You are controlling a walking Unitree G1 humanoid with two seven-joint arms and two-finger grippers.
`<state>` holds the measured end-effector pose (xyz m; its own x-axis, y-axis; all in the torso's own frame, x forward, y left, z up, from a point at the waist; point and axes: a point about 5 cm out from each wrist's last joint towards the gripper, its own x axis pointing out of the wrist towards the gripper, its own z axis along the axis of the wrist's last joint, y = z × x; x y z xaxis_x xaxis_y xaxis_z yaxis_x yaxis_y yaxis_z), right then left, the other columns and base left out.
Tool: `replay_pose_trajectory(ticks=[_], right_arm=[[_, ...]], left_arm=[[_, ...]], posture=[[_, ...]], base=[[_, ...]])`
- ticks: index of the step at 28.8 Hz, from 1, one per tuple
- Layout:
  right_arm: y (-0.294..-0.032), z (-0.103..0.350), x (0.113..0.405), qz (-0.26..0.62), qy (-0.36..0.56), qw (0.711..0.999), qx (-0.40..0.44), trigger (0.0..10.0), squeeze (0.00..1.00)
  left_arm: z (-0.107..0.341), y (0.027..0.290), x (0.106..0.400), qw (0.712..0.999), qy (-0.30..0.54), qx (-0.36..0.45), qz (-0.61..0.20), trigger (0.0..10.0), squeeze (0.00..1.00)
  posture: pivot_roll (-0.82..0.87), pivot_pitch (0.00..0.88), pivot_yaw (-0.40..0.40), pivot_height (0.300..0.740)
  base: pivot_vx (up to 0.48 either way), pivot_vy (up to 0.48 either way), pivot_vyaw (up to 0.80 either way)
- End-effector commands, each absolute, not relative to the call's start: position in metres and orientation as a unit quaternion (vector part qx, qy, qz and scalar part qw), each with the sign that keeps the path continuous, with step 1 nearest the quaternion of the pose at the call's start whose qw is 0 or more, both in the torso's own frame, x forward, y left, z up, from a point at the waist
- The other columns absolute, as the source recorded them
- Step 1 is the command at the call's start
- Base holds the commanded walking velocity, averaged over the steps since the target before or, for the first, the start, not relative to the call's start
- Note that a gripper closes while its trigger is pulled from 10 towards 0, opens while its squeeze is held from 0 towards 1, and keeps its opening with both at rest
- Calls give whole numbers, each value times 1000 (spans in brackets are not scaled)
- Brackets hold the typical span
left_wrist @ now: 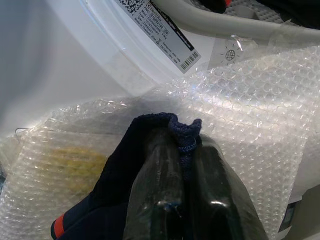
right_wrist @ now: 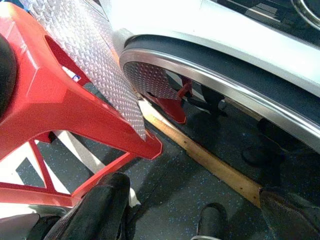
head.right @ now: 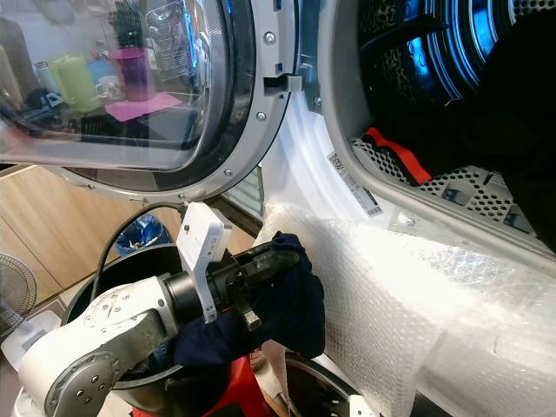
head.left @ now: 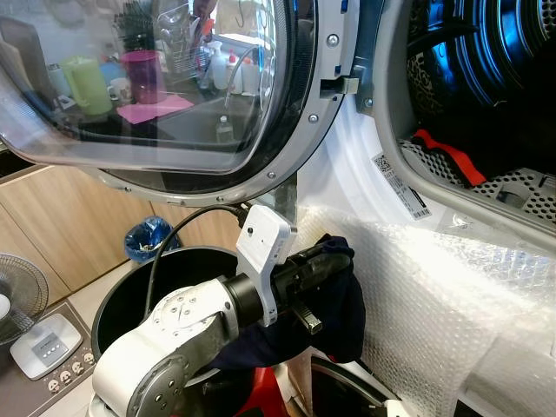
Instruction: Clothes washing
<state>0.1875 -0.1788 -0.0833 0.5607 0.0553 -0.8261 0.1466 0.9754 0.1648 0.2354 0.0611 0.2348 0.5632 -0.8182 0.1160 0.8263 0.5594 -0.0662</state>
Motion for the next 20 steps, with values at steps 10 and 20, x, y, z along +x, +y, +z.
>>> replay_pose_trajectory(ticks=[10,20], right_arm=[[-178,-84,187,-27,469,876,109,10000,0],[-176,-83,189,-25,468,877,109,10000,0]], left_arm=[[248,65,234,883,-68,-53,-462,10000,0],[249,66,234,884,-68,-54,-460,10000,0]], posture=[[169,63,48,740],[166,65,48,740]], base=[[0,0,0],[0,0,0]])
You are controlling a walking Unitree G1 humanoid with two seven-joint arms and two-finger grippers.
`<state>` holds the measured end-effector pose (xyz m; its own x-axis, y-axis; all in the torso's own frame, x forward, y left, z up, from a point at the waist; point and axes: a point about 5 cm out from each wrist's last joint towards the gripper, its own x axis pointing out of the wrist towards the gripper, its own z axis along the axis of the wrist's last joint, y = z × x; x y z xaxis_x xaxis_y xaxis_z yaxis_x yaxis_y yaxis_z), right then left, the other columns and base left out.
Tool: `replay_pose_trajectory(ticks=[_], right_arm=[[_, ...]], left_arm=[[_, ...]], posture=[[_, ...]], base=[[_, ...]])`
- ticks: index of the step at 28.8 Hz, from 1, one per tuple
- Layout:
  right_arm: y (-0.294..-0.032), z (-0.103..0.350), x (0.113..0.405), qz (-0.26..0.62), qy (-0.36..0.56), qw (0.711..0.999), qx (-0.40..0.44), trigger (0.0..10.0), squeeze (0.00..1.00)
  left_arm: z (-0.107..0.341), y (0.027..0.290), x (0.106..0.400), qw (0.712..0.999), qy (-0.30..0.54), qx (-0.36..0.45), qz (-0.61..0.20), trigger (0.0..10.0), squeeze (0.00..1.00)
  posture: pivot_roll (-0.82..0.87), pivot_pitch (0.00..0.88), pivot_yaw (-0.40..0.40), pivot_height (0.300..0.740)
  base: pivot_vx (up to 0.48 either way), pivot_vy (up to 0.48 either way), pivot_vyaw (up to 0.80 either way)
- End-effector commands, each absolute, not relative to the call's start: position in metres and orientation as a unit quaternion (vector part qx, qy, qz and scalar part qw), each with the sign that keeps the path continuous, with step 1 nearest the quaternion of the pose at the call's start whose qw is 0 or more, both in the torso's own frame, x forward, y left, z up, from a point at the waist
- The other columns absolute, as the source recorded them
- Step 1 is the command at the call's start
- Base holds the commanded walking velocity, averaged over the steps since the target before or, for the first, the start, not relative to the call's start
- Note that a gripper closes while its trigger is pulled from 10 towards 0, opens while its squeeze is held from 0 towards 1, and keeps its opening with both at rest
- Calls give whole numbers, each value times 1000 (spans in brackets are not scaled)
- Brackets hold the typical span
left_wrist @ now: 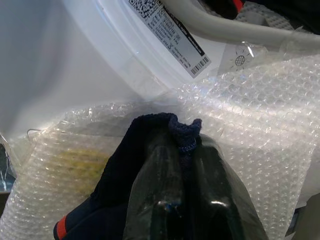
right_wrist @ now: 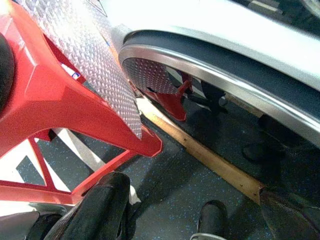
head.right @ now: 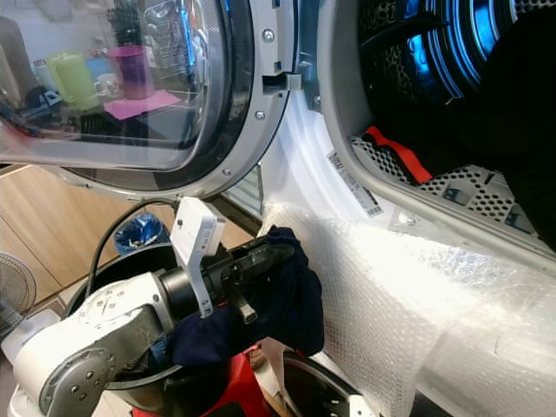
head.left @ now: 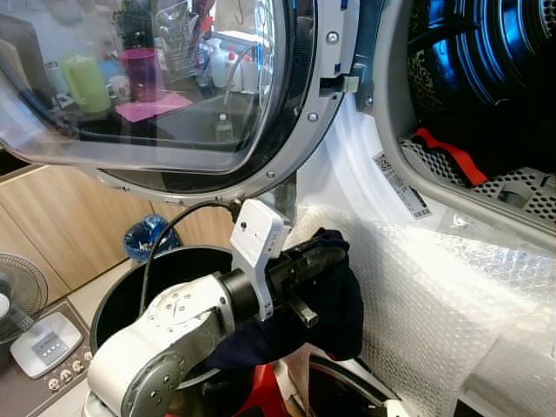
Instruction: Clothes washing
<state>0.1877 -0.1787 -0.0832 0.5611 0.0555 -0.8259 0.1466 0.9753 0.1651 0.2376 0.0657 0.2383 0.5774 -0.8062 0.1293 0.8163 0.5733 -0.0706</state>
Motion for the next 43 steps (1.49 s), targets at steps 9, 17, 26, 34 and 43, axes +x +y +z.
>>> replay_pose_trajectory(ticks=[9,17,26,34,43], right_arm=[[-177,-83,188,-25,469,876,108,10000,0],[-176,-84,187,-24,470,876,108,10000,0],[-176,-84,187,-25,470,876,108,10000,0],[-176,-83,188,-24,469,876,107,10000,0],[-176,-83,189,-22,468,877,107,10000,0]], left_arm=[[249,65,234,883,-69,-57,-461,10000,0],[249,65,234,883,-68,-61,-460,10000,0],[249,65,235,884,-69,-64,-459,10000,0],[250,65,235,883,-71,-65,-459,10000,0],[250,64,234,882,-71,-64,-461,10000,0]], posture=[[163,66,49,740],[162,67,49,740],[162,65,47,740],[162,66,45,740],[163,67,43,740]], base=[[-85,0,0],[-258,0,0],[-271,0,0],[-265,0,0],[-342,0,0]])
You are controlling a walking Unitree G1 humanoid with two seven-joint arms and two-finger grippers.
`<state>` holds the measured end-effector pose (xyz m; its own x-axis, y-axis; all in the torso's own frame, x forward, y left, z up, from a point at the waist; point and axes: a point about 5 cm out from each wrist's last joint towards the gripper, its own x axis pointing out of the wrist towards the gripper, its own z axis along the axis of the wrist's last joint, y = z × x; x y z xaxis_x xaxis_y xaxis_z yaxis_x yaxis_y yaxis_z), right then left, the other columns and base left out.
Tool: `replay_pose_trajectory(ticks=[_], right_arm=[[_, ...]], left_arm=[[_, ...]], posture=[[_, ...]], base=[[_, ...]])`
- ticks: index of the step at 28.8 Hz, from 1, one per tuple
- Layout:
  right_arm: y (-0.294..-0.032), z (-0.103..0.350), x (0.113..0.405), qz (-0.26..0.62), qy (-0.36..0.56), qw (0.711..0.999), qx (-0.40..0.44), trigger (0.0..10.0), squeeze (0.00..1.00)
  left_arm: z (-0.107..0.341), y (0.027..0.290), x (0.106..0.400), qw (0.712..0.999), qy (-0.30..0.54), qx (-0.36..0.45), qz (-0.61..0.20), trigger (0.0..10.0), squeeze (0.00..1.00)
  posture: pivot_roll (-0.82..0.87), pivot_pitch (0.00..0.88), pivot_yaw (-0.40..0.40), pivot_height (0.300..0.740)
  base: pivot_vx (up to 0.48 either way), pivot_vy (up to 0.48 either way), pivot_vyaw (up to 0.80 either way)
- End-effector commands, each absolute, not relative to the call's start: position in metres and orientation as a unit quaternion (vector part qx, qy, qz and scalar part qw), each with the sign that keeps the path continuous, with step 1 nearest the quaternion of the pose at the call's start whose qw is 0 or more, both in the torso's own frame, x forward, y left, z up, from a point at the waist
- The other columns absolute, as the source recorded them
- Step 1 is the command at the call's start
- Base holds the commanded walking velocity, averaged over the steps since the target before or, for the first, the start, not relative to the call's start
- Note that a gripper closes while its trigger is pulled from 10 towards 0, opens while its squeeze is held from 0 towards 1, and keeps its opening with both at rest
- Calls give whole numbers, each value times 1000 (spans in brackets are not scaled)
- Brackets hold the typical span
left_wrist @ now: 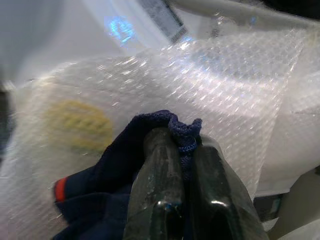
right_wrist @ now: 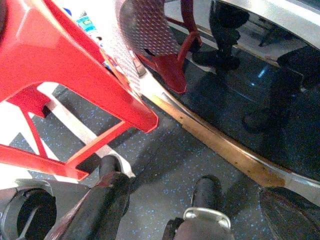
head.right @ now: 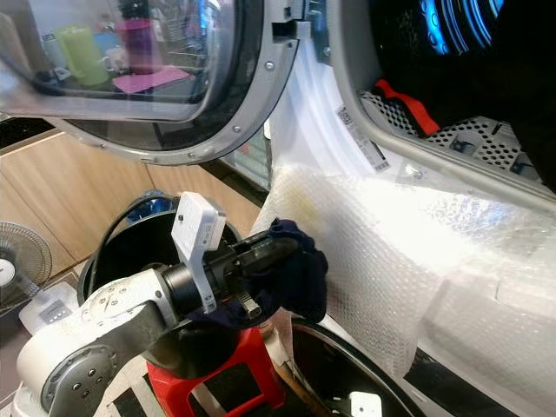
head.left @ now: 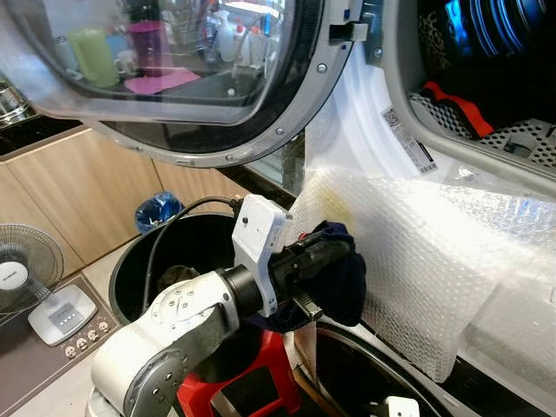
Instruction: Clothes washing
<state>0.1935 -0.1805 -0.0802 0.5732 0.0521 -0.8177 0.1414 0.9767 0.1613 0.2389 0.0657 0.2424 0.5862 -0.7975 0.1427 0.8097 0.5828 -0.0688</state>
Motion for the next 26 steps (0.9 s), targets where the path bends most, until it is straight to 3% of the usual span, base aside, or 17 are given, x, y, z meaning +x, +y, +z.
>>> replay_pose_trajectory(ticks=[1,9,26], right_arm=[[-176,-83,189,-22,468,877,107,10000,0],[-176,-83,189,-22,468,877,107,10000,0],[-180,-77,199,2,449,889,91,10000,0]], left_arm=[[250,64,234,882,-71,-64,-461,10000,0],[250,64,234,882,-72,-63,-461,10000,0],[250,64,232,879,-70,-46,-470,10000,0]], posture=[[163,67,43,740],[163,65,42,740],[163,69,39,740]], base=[[-345,0,0],[-318,0,0],[0,0,0]])
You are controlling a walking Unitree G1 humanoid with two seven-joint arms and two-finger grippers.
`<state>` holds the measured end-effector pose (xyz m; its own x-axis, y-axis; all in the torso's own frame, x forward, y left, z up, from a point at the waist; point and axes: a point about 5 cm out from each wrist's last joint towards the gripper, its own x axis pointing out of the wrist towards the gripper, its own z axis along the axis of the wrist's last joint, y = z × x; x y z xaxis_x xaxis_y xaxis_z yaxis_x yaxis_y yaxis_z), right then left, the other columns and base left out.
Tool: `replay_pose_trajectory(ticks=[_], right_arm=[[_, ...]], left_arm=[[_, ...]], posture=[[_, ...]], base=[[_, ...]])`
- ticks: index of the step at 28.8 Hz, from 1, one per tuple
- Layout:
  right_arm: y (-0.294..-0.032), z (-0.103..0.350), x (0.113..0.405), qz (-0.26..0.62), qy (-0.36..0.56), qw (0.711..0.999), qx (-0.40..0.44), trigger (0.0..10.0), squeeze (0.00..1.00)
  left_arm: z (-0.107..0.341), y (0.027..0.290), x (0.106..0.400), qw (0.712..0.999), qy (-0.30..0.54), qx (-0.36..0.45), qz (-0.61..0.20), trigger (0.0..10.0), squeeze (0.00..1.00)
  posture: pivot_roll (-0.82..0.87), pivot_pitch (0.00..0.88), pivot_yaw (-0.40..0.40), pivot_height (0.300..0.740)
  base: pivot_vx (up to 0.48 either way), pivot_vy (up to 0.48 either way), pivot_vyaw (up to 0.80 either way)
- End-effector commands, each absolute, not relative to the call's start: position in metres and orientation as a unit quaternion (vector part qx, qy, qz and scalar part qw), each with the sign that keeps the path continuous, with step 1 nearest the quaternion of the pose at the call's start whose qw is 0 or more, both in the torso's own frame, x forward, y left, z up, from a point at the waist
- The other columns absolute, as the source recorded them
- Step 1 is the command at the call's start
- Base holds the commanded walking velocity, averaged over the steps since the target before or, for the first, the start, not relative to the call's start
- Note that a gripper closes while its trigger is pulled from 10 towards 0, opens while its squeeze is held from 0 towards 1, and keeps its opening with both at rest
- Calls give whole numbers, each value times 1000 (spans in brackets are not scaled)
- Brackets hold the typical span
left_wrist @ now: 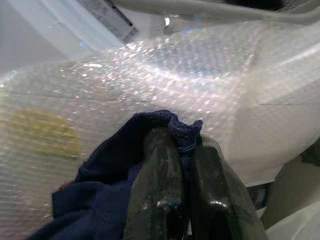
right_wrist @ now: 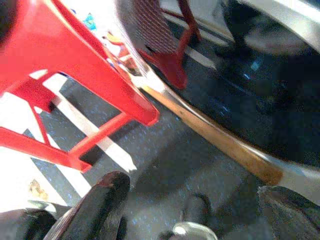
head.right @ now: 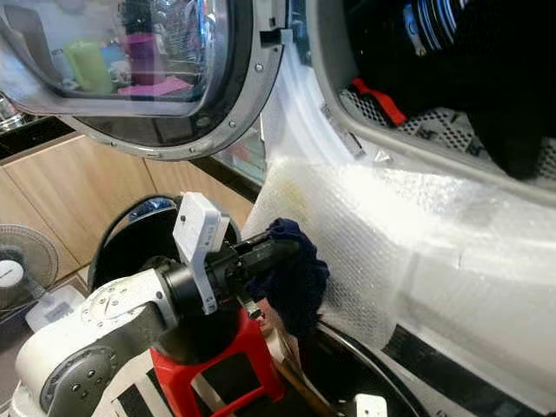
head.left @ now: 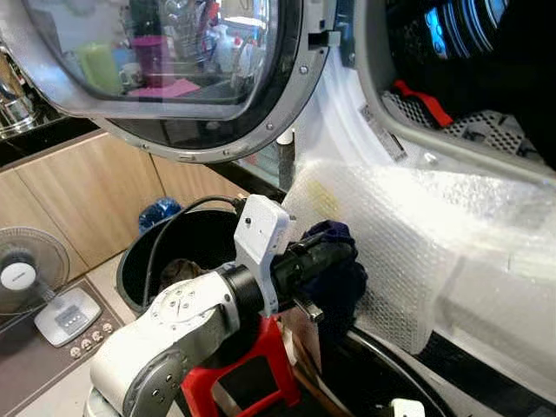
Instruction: Clothes washing
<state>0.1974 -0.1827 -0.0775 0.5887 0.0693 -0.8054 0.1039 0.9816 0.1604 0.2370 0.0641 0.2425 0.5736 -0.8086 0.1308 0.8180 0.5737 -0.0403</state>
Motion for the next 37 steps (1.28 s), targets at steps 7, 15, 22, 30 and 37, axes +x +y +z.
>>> replay_pose_trajectory(ticks=[7,15,22,30,37], right_arm=[[-183,-61,216,127,406,901,89,10000,0],[-219,-37,202,329,360,866,113,10000,0],[-232,-28,211,294,330,887,134,10000,0],[-212,-39,224,220,352,903,109,10000,0],[-202,-62,207,162,441,882,33,10000,0]], left_arm=[[248,69,231,873,-58,-22,-484,10000,0],[243,81,223,849,-19,30,-528,10000,0],[287,73,233,811,-87,74,-574,10000,0],[331,15,244,741,-176,36,-647,10000,0],[350,-39,244,706,-203,3,-679,10000,0]], posture=[[151,68,32,740],[140,47,21,740],[161,26,28,740],[138,0,59,740],[127,0,76,740]], base=[[0,0,0],[0,0,0],[0,0,0],[0,0,0],[0,0,0]])
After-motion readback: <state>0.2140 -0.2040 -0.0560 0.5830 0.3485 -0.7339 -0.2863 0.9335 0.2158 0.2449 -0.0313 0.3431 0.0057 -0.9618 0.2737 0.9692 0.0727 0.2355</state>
